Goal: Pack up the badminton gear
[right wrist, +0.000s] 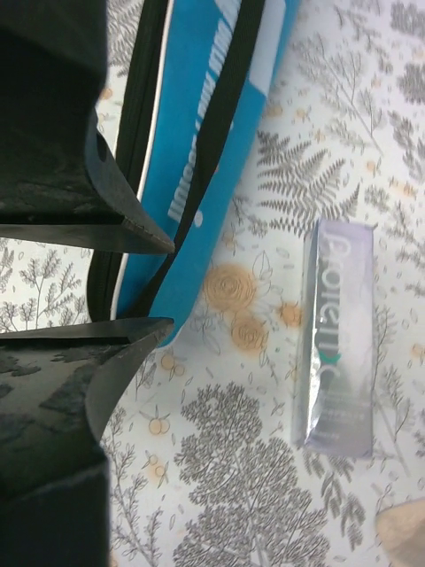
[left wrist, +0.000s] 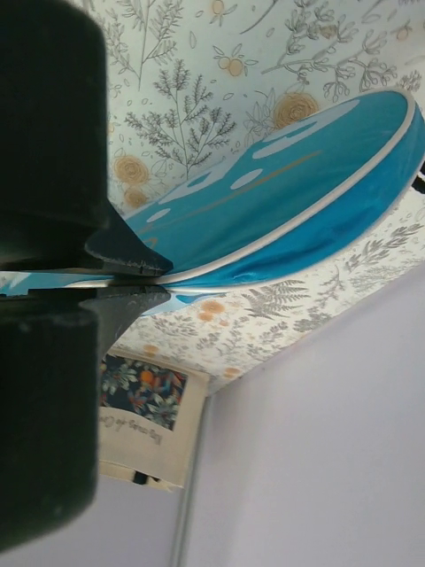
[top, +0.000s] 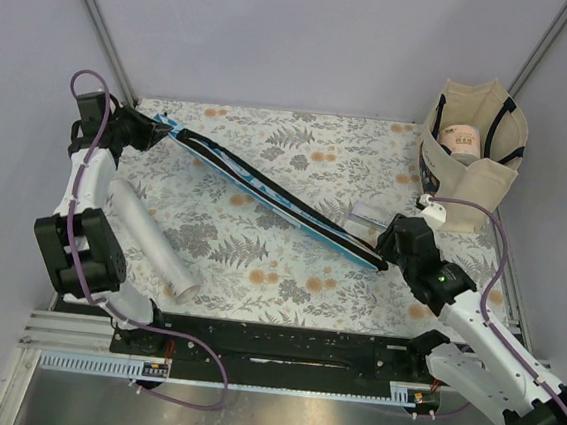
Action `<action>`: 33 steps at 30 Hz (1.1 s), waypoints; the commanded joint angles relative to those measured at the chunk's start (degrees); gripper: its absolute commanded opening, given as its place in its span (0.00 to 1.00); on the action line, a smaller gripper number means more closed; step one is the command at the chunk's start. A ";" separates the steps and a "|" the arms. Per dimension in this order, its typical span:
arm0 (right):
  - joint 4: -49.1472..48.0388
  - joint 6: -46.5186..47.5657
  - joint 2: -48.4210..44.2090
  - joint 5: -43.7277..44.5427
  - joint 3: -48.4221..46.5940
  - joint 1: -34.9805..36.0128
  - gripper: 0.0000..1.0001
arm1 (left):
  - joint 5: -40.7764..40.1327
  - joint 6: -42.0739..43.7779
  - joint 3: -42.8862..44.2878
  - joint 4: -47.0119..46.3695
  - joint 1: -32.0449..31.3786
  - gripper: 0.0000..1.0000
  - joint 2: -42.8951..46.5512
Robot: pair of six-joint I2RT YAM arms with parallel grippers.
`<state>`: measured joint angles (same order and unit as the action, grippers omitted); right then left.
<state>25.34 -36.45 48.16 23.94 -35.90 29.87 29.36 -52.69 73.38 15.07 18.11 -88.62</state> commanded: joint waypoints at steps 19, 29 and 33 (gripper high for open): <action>-12.95 1.73 16.09 -23.68 0.39 -0.16 0.42 | -1.92 26.67 36.21 22.98 0.52 0.69 -25.02; -13.39 0.15 13.90 -26.67 0.31 -0.16 0.45 | -12.31 27.90 33.23 25.10 -1.58 0.86 -19.23; -10.76 3.82 10.91 -26.58 -1.62 -0.16 0.52 | -10.56 28.34 27.45 23.17 -3.86 0.99 -13.09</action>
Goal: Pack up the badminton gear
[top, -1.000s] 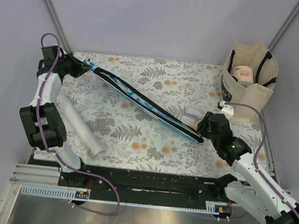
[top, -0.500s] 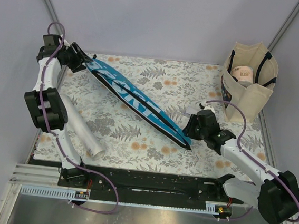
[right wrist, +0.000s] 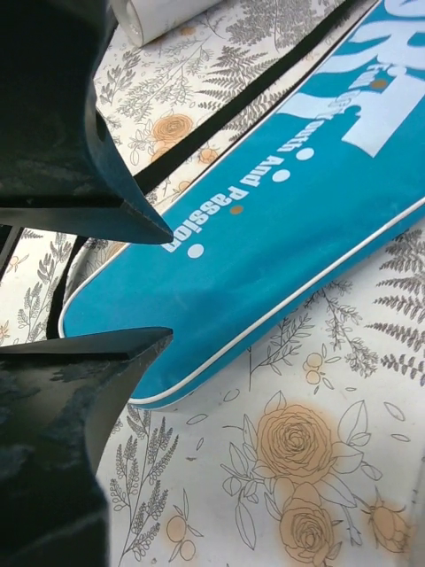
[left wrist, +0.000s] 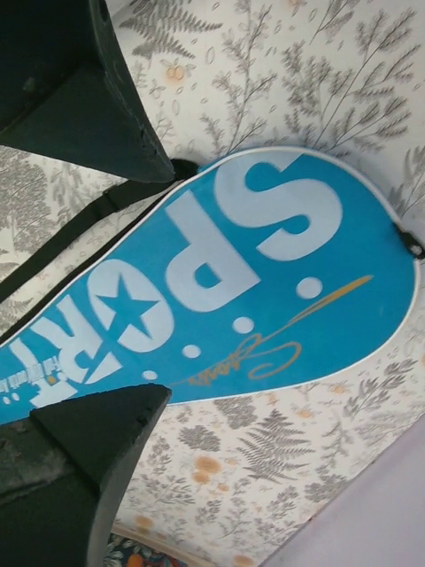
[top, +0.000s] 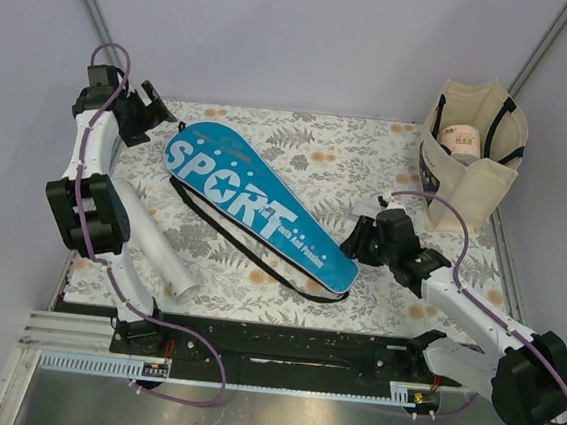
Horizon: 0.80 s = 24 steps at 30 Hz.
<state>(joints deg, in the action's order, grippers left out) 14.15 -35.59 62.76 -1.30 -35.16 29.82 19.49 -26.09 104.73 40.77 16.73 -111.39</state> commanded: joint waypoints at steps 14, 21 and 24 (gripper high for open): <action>13.80 15.38 -21.09 6.74 -14.59 -0.12 0.99 | 1.77 5.61 -25.43 -13.34 -23.04 0.99 40.53; 18.45 14.76 -26.90 8.16 -19.50 -0.12 1.00 | 7.74 5.26 -39.67 -20.72 -31.23 0.99 55.64; 19.07 14.33 -27.95 6.49 -21.09 -0.12 0.99 | 10.04 3.24 -47.05 -25.73 -31.58 0.99 62.07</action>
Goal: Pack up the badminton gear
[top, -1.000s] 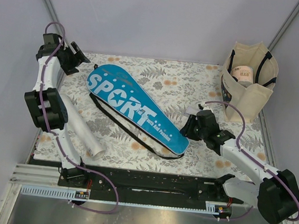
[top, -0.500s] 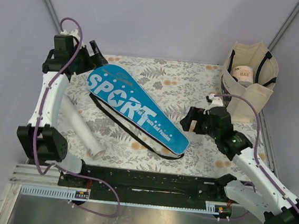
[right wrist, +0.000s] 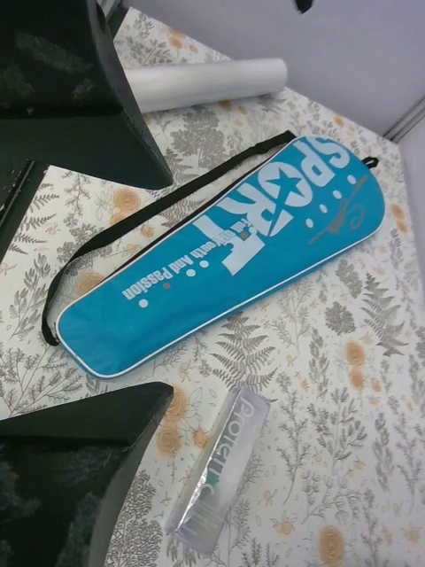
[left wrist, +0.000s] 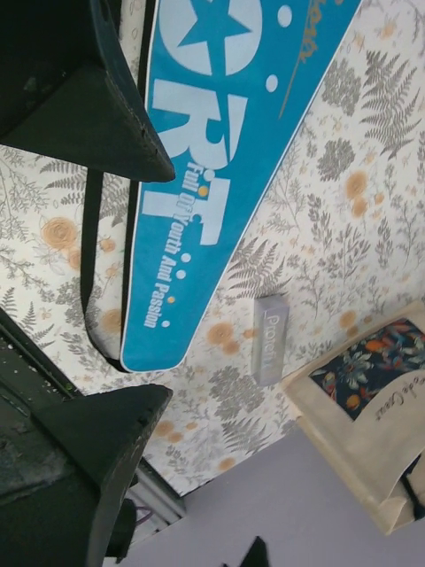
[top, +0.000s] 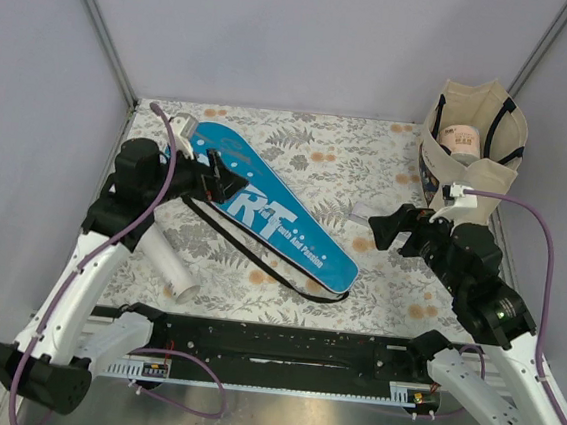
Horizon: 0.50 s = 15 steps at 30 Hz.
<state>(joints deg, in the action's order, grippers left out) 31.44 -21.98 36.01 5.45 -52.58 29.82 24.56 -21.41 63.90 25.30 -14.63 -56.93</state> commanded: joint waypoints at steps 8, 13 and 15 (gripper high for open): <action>1.87 -2.54 -2.17 -2.64 -4.03 -0.12 1.00 | 2.08 -2.59 -14.86 -10.28 -0.40 0.99 19.22; 2.13 -3.69 -2.52 -2.82 -3.50 -0.20 1.00 | 0.67 -2.76 -14.68 -9.22 -0.40 0.99 20.45; 2.05 -4.04 -2.87 -2.55 -3.15 -0.12 1.00 | -0.99 -2.85 -14.16 -7.99 -0.40 0.99 20.45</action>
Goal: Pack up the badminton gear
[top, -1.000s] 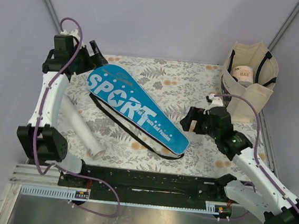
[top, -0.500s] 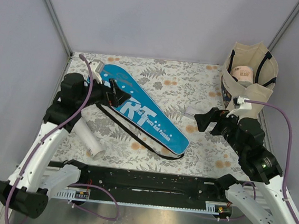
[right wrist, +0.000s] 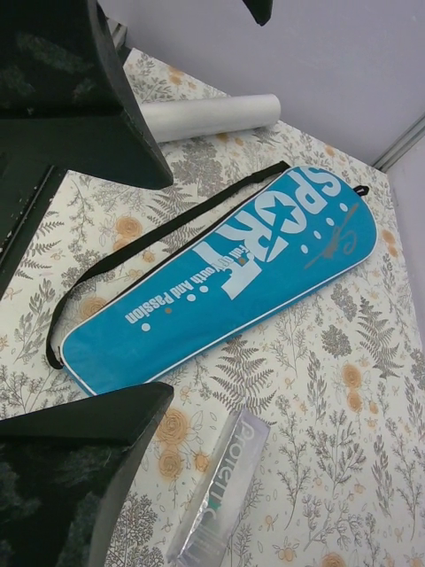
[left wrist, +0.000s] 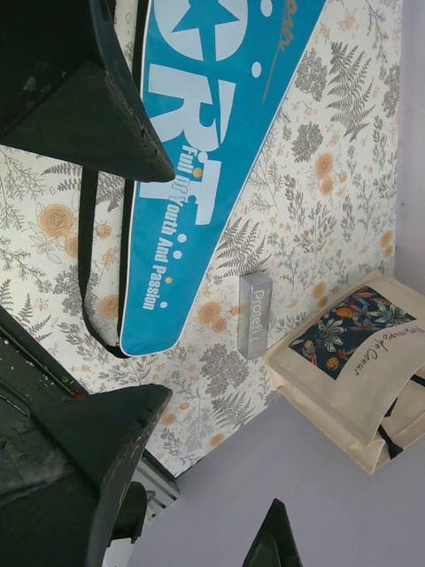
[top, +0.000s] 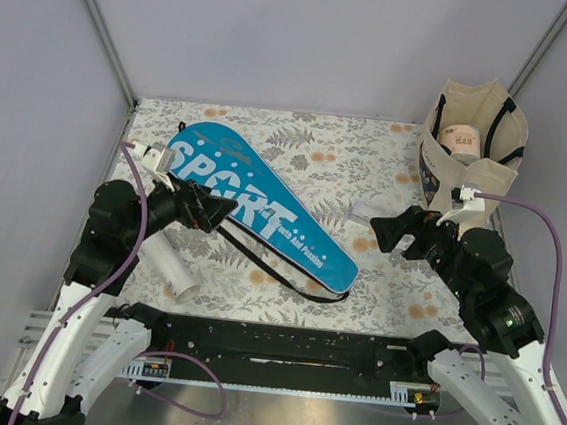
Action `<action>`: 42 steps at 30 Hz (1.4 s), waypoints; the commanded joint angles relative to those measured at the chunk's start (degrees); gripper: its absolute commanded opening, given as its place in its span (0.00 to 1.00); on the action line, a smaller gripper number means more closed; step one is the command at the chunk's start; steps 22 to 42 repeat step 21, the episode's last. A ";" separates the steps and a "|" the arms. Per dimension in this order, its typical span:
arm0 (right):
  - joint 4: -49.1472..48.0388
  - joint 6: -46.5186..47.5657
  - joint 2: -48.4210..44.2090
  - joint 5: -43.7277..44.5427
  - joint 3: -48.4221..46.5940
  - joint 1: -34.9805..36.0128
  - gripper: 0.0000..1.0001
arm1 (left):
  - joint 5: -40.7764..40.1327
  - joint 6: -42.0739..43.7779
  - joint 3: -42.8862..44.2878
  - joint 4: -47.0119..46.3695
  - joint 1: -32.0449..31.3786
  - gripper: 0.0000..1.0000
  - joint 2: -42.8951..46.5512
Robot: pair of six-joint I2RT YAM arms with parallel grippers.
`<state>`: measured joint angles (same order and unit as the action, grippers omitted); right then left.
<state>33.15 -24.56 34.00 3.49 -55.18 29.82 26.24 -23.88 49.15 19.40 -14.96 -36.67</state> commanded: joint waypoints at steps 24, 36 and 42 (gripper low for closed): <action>1.48 -3.74 -1.92 -0.67 -0.02 -0.12 0.99 | -5.23 0.23 4.11 1.17 -0.16 0.99 2.21; 1.48 -3.74 -1.92 -0.67 -0.02 -0.12 0.99 | -5.23 0.23 4.11 1.17 -0.16 0.99 2.21; 1.48 -3.74 -1.92 -0.67 -0.02 -0.12 0.99 | -5.23 0.23 4.11 1.17 -0.16 0.99 2.21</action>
